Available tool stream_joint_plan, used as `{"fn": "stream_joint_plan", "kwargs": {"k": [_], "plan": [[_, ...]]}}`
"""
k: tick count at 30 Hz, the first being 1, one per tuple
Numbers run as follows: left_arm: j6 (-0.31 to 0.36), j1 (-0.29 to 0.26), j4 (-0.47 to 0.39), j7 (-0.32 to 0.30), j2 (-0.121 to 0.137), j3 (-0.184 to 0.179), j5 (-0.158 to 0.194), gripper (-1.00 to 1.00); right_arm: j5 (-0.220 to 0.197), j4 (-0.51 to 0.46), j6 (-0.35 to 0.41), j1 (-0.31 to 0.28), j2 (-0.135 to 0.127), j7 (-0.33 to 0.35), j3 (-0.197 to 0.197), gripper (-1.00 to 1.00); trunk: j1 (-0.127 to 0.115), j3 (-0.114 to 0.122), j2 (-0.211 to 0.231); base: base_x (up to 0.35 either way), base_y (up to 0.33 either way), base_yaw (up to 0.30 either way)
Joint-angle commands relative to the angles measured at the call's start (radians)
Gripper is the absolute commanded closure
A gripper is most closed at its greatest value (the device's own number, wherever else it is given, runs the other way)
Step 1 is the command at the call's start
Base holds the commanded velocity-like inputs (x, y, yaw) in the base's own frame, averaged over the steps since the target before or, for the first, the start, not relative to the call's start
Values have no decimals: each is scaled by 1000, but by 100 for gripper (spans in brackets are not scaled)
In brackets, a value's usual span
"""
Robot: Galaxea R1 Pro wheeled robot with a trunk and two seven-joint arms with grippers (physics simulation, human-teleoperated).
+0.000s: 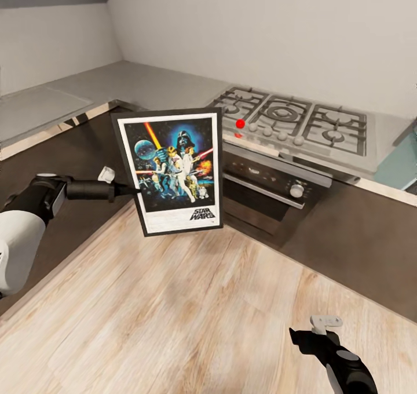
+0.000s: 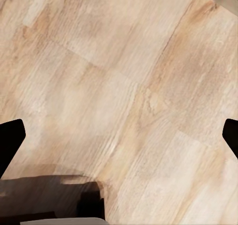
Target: Pick up the poster from the kitchen countertop and hang it on one of the wall nails in the kitchen.
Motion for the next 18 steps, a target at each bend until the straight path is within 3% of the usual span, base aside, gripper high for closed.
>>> {"fn": "stream_joint_plan", "kwargs": {"k": [1,18], "plan": [[9,1,-1,-6,2,7,-10,100,0,-2,5,0,0,0,0,-100,0,1,0,0,0,0],[8,9,51,-47,17,7,-8,100,-1,-4,5,0,0,0,2,-100,0,29,0,0,0,0]]}}
